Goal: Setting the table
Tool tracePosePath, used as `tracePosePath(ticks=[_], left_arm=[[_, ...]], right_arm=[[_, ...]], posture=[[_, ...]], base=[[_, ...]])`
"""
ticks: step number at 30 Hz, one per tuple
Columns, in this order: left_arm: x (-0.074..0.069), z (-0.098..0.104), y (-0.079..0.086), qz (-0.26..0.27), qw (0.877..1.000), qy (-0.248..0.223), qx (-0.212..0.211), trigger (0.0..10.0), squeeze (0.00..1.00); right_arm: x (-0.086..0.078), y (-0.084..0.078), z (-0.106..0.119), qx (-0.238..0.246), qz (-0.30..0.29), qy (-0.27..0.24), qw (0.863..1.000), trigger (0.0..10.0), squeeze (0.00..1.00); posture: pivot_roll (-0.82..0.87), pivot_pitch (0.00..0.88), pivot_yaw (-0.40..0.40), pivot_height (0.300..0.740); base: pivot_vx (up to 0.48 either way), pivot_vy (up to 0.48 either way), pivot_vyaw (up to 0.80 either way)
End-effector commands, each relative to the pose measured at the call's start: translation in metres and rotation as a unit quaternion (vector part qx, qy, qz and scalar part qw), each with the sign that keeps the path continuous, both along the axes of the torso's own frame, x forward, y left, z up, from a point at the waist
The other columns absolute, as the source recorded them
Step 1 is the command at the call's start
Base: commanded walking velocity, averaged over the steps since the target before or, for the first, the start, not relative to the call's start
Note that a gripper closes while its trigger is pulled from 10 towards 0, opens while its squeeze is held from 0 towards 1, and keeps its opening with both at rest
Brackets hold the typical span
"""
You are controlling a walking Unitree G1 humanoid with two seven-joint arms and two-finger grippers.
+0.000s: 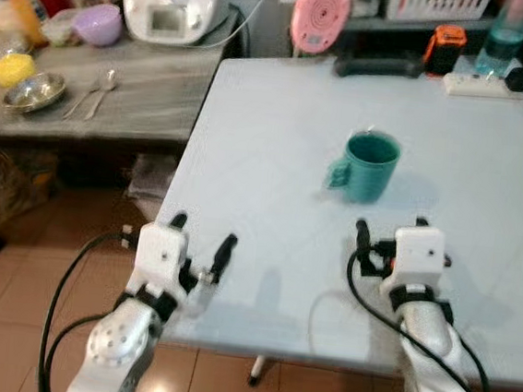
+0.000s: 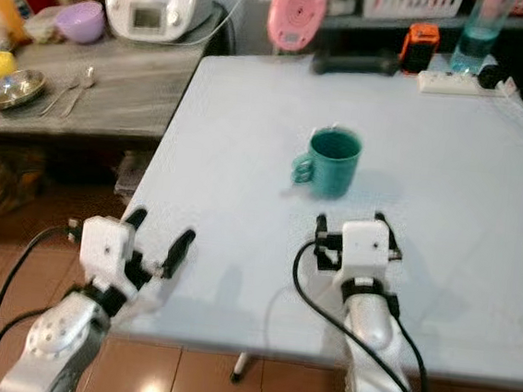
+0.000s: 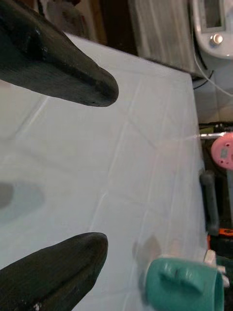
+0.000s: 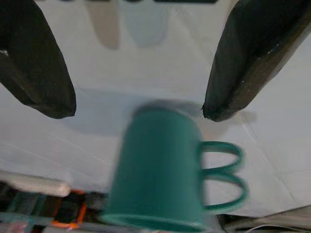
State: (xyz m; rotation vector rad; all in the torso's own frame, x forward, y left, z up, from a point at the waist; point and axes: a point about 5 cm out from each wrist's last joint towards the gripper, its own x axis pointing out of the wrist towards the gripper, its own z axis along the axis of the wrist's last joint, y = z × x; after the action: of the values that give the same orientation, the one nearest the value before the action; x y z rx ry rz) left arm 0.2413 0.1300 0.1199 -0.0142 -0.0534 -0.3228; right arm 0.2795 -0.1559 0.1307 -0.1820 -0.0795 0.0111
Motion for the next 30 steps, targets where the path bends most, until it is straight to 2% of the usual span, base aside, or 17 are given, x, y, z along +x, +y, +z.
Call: tracePosePath(ticks=[1, 9, 16, 25, 30], left_arm=[[-0.003, -0.002, 0.007, 0.004, 1.0, 0.01, 0.006, 10.0, 0.0], [-0.002, -0.001, 0.007, -0.004, 1.0, 0.011, 0.009, 10.0, 0.0], [-0.005, 0.0, 0.006, -0.012, 1.0, 0.013, 0.009, 10.0, 0.0], [-0.006, 0.001, 0.004, -0.021, 1.0, 0.014, 0.006, 10.0, 0.0], [-0.005, 0.0, 0.003, -0.025, 1.0, 0.015, 0.005, 10.0, 0.0]], right_arm=[[-0.001, 0.01, 0.002, 0.001, 0.012, -0.004, 1.0, 10.0, 0.0], [0.01, 0.022, 0.011, 0.01, 0.019, -0.024, 0.999, 10.0, 0.0], [0.027, 0.034, 0.025, 0.035, 0.001, -0.047, 0.998, 10.0, 0.0], [0.043, 0.039, 0.04, 0.077, -0.025, -0.064, 0.995, 10.0, 0.0], [0.048, 0.042, 0.044, 0.076, -0.026, -0.07, 0.994, 9.9, 0.0]], posture=[[-0.17, 0.153, 0.157, 0.74], [-0.17, 0.167, 0.17, 0.74], [-0.15, 0.179, 0.187, 0.74], [-0.15, 0.184, 0.189, 0.74], [-0.15, 0.184, 0.189, 0.74]], base=[[0.0, 0.0, 0.0], [0.0, 0.0, 0.0], [0.0, 0.0, 0.0], [0.0, 0.0, 0.0], [0.0, 0.0, 0.0]])
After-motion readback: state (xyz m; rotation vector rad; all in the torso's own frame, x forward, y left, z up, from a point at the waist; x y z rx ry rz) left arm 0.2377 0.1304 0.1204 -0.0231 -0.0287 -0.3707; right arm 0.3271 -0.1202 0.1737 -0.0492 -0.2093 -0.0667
